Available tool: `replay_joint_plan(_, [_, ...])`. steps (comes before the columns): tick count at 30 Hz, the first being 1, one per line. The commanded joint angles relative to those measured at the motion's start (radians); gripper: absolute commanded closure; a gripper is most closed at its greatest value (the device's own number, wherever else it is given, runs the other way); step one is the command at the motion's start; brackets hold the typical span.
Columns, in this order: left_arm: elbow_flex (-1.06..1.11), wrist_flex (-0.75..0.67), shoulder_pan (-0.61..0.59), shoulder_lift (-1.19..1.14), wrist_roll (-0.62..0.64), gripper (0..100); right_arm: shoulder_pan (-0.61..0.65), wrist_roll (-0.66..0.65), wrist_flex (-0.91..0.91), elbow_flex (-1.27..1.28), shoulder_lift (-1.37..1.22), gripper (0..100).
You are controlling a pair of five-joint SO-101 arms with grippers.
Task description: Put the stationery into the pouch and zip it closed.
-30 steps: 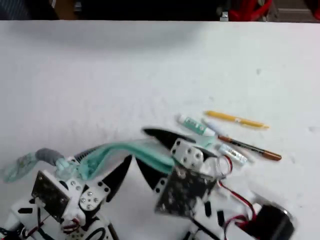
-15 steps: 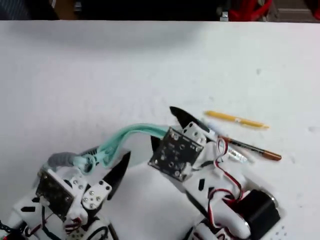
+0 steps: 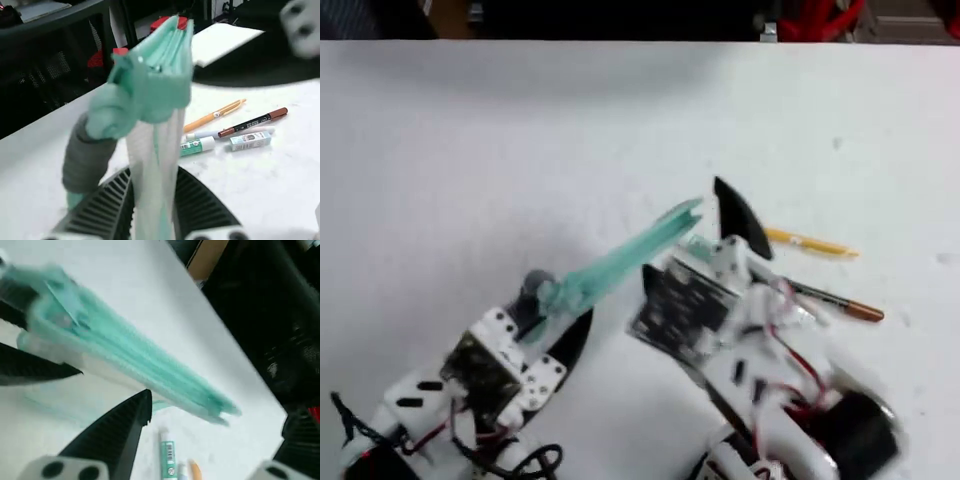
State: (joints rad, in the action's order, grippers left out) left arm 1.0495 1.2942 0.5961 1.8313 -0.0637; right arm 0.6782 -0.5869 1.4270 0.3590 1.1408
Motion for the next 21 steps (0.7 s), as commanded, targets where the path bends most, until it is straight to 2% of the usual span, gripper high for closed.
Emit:
replay_joint_plan(1, [0.054, -0.092, 0.002, -0.005, -0.011, 98, 0.059, 0.048, 0.054, -0.123, 0.004, 63.6])
replay_joint_plan(5, [0.149, -0.189, 0.002, -0.005, -0.011, 98, 0.193, 0.063, 0.087, -0.146, -0.008, 71.5])
replay_joint_plan(7, [0.173, -0.209, 0.004, -0.005, -0.009, 98, 0.242, 0.063, 0.087, -0.146, -0.015, 71.9])
replay_joint_plan(17, [0.183, -0.203, 0.01, -0.005, -0.009, 98, 0.269, 0.063, 0.042, -0.147, -0.18, 71.9])
replay_joint_plan(21, [0.183, -0.203, 0.008, -0.005, -0.009, 98, 0.352, 0.063, 0.031, -0.146, -0.191, 71.9])
